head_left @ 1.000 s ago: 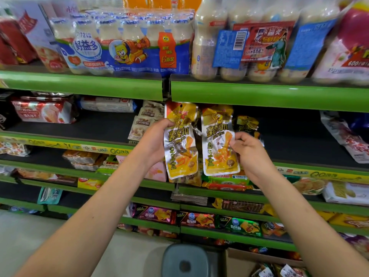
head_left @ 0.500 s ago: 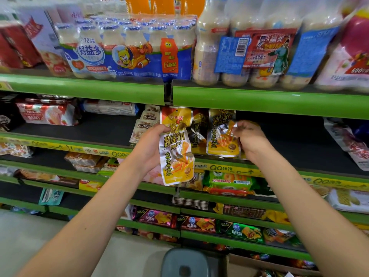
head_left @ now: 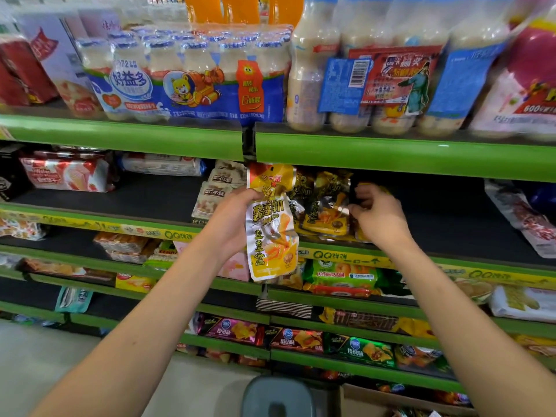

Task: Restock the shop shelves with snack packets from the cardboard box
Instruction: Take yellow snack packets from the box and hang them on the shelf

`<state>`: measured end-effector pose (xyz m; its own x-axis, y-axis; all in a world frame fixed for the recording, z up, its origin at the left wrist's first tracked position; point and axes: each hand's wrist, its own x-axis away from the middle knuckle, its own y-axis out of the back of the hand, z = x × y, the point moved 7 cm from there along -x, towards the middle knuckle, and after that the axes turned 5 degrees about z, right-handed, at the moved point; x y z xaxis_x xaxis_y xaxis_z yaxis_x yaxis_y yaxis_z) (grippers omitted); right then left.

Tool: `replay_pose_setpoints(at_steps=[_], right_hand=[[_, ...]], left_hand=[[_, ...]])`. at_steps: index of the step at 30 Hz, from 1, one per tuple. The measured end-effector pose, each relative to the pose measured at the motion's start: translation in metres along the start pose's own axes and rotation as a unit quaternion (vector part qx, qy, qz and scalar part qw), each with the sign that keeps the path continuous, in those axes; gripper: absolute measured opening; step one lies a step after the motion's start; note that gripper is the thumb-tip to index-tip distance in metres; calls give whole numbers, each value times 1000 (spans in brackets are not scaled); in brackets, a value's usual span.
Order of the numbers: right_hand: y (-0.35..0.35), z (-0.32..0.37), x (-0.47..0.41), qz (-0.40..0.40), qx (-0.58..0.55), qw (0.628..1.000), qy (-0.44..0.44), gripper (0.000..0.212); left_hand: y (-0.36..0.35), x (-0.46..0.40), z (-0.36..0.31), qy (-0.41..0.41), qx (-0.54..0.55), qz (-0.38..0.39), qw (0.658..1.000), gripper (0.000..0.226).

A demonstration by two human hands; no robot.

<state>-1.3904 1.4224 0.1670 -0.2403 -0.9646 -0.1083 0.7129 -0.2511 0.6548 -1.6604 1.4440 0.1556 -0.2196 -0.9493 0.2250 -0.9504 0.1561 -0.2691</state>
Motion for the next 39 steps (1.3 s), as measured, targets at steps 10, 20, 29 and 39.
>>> replay_pose_setpoints(at_steps=[10, 20, 29, 39], right_hand=[[-20, 11, 20, 102, -317, 943, -3, 29], [27, -47, -31, -20, -222, 967, -126, 45], [10, -41, -24, 62, 177, 981, -55, 64], [-7, -33, -20, 133, 155, 978, -33, 68]], left_hand=[[-105, -22, -5, -29, -54, 42, 997, 25], [-120, -53, -1, -176, -695, 55, 695, 49], [-103, -63, 35, -118, -744, 65, 655, 64], [-109, -55, 36, -114, -716, 42, 688, 62]])
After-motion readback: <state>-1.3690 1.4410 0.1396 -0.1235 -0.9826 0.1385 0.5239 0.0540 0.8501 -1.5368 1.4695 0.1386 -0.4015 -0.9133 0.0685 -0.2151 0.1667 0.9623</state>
